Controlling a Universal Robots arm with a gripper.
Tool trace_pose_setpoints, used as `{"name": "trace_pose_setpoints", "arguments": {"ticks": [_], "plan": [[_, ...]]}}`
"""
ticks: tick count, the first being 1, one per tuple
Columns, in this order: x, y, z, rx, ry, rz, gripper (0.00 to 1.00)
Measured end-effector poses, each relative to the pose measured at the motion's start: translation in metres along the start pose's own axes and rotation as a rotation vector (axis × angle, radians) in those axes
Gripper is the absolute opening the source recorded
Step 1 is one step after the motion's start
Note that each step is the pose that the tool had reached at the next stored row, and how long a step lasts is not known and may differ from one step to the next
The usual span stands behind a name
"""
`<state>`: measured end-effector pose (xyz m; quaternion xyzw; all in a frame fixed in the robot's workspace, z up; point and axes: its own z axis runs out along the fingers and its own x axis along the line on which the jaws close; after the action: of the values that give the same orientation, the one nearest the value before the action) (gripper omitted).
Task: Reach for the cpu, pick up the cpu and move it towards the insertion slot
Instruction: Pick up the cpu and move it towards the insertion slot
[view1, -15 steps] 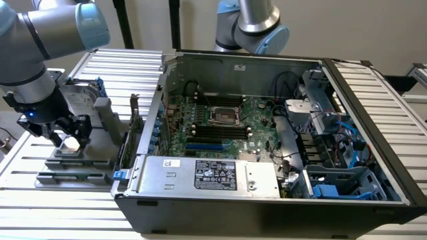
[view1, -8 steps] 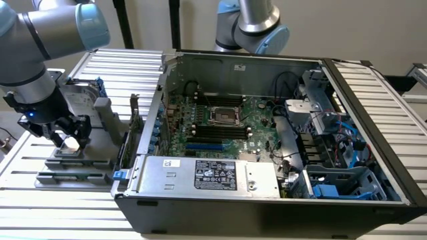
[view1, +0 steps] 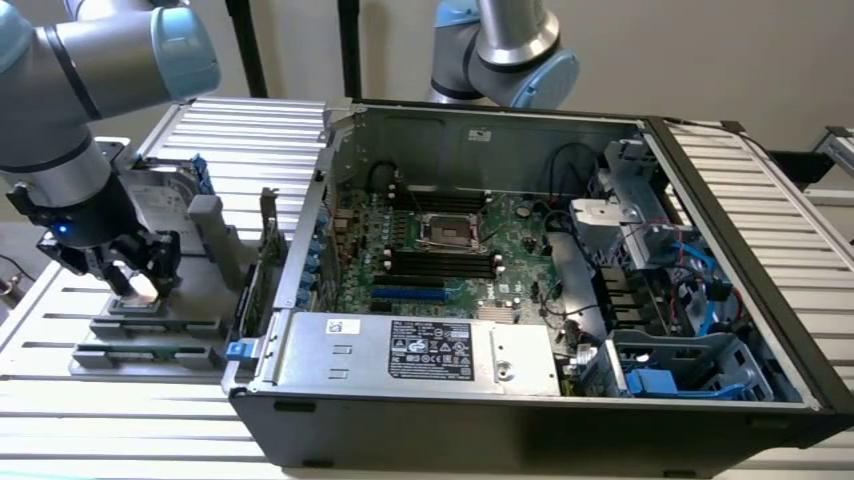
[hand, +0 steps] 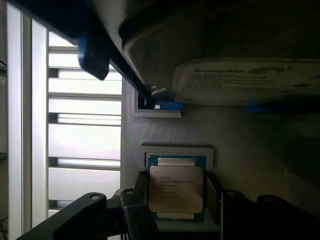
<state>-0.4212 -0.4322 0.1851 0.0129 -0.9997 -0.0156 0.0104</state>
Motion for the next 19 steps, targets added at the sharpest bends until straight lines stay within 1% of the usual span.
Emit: {"name": "trace_pose_setpoints", "arguments": {"ticks": [3, 8, 15, 19], "plan": [[0.000, 0.0001, -0.0041, 0.0002, 0.0003, 0.000, 0.55], [0.000, 0.0005, -0.0177, 0.0002, 0.0003, 0.000, 0.55], [0.000, 0.0015, -0.0486, 0.0001, 0.0002, 0.001, 0.55], [-0.004, 0.0019, -0.0668, 0.0001, 0.0002, 0.001, 0.55]]}}
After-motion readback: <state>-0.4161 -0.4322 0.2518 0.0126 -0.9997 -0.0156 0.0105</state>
